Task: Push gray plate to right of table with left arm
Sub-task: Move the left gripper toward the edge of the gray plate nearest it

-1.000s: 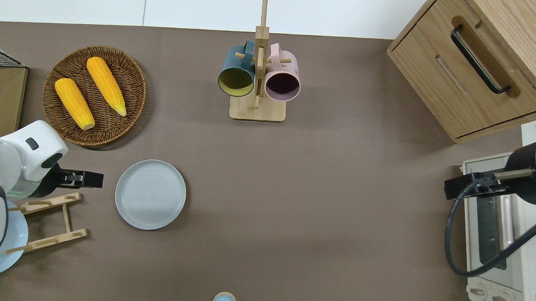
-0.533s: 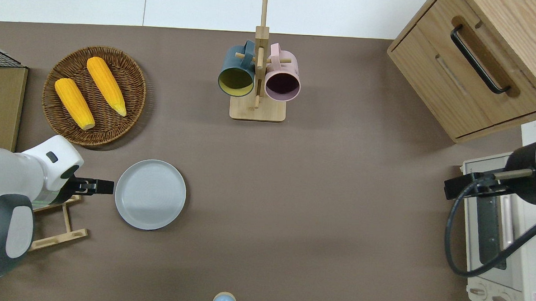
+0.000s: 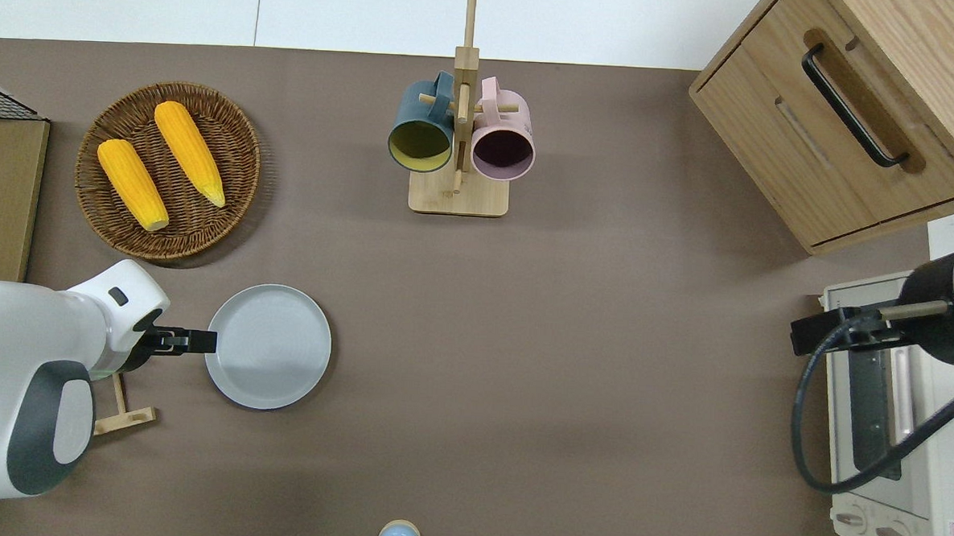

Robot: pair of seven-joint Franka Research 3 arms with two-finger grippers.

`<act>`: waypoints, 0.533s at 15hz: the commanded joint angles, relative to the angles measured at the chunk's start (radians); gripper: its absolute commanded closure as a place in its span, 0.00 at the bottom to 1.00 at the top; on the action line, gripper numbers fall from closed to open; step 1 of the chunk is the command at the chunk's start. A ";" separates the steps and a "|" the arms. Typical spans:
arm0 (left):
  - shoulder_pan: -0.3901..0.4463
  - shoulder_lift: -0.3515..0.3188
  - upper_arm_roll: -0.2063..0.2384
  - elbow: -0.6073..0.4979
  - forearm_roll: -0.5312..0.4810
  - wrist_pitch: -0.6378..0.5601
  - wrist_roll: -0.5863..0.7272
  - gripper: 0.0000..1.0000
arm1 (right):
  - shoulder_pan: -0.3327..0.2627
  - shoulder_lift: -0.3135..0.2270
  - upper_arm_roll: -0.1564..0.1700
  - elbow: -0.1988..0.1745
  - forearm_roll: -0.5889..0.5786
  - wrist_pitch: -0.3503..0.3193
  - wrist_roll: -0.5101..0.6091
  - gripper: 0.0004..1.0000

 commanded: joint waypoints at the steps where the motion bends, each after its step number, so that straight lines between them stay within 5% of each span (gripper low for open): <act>1: 0.004 0.026 -0.002 -0.067 -0.018 0.121 0.004 0.00 | -0.019 -0.002 0.016 0.009 0.004 -0.016 0.012 0.02; 8: 0.003 0.101 -0.002 -0.082 -0.018 0.210 0.006 0.00 | -0.019 -0.002 0.016 0.009 0.004 -0.016 0.012 0.02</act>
